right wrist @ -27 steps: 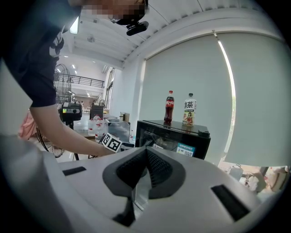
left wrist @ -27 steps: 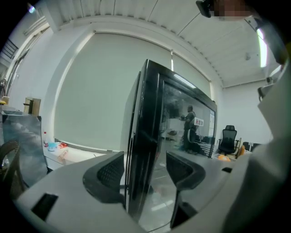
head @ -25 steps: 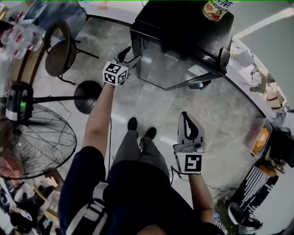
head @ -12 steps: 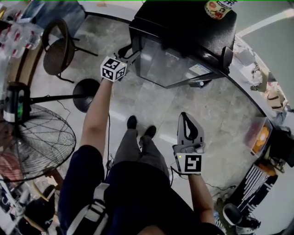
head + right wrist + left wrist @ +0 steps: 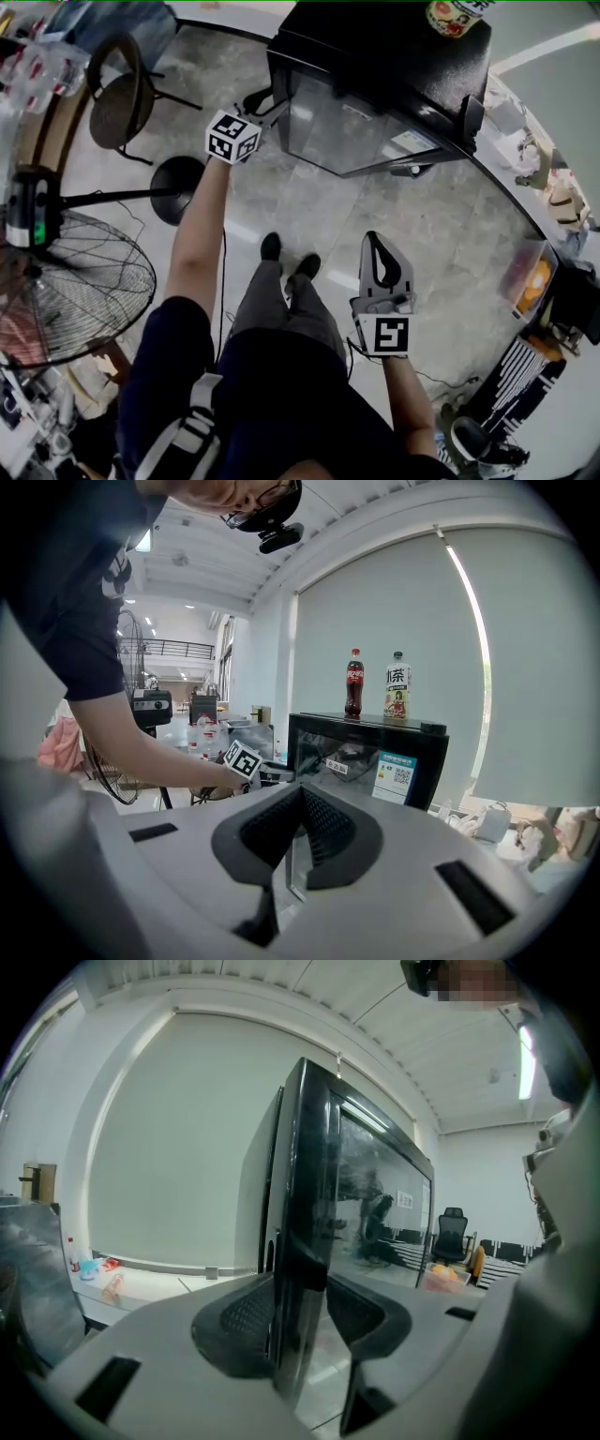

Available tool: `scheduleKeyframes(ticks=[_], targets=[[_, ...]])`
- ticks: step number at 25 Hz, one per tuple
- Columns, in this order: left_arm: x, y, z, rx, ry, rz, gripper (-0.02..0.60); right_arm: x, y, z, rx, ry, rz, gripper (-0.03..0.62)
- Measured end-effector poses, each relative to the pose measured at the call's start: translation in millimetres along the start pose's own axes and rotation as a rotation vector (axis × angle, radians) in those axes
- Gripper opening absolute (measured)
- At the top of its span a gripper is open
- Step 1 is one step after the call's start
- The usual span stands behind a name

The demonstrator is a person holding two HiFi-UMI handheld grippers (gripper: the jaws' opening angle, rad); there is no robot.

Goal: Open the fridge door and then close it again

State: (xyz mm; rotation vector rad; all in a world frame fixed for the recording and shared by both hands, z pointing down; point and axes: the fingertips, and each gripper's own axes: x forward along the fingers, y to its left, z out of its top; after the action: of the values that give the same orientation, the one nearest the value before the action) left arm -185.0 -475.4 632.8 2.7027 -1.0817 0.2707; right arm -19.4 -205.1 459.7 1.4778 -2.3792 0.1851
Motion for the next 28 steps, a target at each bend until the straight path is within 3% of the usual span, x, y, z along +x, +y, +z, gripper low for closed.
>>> scheduleKeyframes(ticks=[18, 28], targets=[[-5.6, -4.5, -1.2, 0.008, 0.004, 0.081, 0.187, -5.3, -2.4, -9.7, 0.022, 0.0, 0.001, 0.018], [-55.6, -40.0, -16.9, 0.008, -0.031, 0.147, 0.17, -10.5, 4.0, -11.8, 0.014, -0.006, 0.028, 0.018]])
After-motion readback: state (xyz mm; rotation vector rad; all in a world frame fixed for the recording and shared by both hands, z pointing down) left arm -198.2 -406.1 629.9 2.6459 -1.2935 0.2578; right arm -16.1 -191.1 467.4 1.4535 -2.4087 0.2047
